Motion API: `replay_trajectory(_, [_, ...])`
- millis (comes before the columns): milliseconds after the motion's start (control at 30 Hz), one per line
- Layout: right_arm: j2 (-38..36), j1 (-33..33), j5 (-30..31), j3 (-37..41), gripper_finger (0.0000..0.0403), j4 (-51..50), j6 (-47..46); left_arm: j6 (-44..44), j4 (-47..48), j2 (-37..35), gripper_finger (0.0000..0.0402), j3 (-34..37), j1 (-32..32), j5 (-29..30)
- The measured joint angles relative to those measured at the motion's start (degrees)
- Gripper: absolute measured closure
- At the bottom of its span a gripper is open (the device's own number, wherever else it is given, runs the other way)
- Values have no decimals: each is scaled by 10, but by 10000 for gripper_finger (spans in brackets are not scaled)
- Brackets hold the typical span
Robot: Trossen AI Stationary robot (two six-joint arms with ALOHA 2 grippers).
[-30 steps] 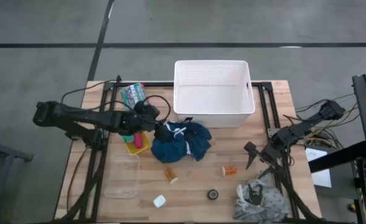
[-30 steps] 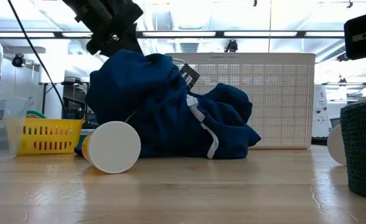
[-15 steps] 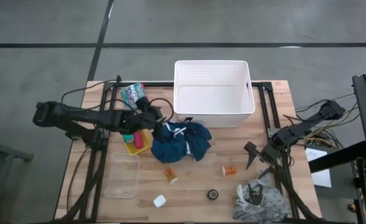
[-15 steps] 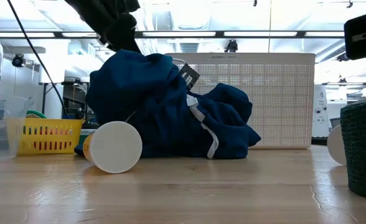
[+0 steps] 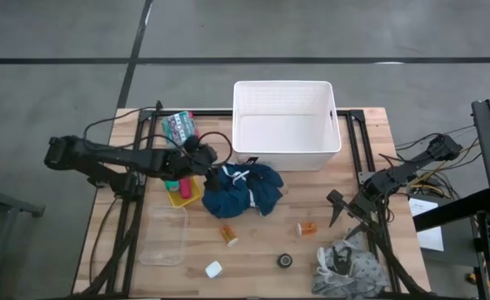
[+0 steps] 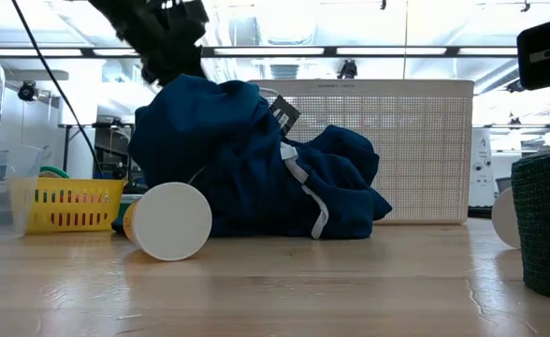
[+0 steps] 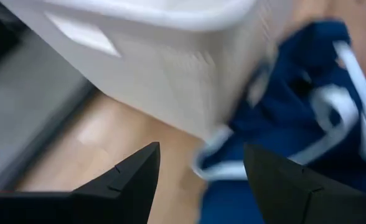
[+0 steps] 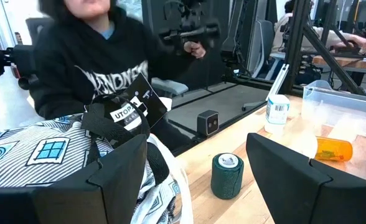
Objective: Pick & place medical supplies in basket/bin
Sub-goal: Put the black bandage into the yellow bin
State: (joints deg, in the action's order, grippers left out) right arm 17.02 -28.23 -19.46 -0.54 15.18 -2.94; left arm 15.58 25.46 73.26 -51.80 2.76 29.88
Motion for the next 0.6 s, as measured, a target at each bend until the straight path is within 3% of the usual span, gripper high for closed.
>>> replay_trajectory(167, [0, 0, 0, 0, 131, 0, 0, 74, -40, 0, 164, 52, 1, -72])
replay_trajectory(400, [0, 0, 0, 0, 131, 0, 0, 136, -50, 0, 164, 101, 0, -75])
replay_trajectory(600, [0, 0, 0, 0, 131, 0, 0, 132, -70, 0, 164, 100, 2, -75])
